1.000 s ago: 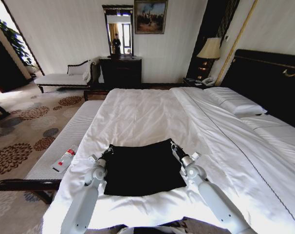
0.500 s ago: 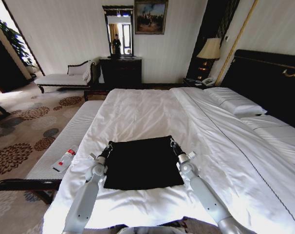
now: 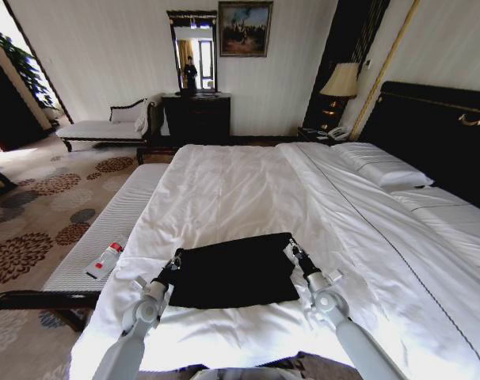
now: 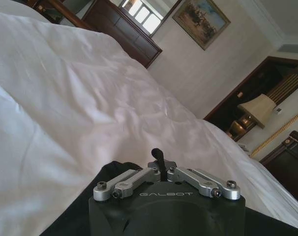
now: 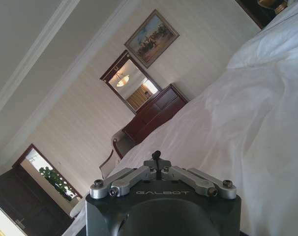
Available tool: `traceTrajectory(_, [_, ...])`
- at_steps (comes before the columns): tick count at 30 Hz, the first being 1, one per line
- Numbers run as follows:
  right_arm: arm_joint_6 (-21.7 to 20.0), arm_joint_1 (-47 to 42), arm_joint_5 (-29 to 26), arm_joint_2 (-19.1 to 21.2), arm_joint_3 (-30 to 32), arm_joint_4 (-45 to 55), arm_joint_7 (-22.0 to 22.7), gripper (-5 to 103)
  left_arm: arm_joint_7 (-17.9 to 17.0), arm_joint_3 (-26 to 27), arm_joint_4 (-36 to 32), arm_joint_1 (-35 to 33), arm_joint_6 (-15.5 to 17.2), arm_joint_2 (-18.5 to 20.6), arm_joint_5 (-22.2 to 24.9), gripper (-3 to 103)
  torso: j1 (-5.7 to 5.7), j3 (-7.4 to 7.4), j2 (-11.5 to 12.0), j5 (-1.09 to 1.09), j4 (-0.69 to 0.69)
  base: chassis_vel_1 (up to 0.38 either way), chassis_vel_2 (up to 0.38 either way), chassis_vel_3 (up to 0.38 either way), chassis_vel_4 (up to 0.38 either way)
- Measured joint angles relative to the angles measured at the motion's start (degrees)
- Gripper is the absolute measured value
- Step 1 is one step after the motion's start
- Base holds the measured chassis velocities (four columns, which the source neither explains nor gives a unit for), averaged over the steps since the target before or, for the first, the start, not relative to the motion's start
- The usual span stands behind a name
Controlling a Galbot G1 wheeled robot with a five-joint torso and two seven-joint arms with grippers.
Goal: Fold the clothes on the bed.
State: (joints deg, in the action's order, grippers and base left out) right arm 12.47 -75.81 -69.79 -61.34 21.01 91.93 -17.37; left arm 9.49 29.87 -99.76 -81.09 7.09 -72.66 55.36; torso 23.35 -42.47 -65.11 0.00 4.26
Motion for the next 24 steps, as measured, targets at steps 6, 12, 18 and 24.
traceTrajectory(6, [1.65, -7.33, 2.68, -0.76, 1.6, 5.23, 0.57, 0, 0.29, 0.47, -4.89, -4.53, -0.93, 0.46, -2.16, 1, 0.0, 0.0, 0.0, 0.0, 0.01, 0.0, 0.0, 0.0, 0.0])
traceTrajectory(12, [4.14, -13.19, 4.18, -1.72, 4.1, 7.07, -0.16, 0, 2.41, 2.01, -6.1, -8.38, -2.71, 0.85, -3.84, 1, 0.0, -0.01, 0.0, -0.01, 0.0, 0.0, 0.0, 0.0, 0.0])
traceTrajectory(18, [5.61, -16.52, 4.86, -2.78, 5.01, 7.08, -1.26, 0, 3.33, 2.42, -7.21, -10.46, -3.27, 0.15, -3.79, 1, 0.0, -0.01, 0.0, 0.0, 0.0, 0.0, 0.0, 0.0, 0.0])
traceTrajectory(24, [7.08, -18.36, 6.65, -4.74, 5.15, 6.79, -1.65, 0, 3.58, 2.45, -6.74, -11.31, -3.93, -1.07, -3.98, 1, 0.02, -0.01, 0.01, 0.0, 0.01, 0.0, 0.0, 0.0, 0.0])
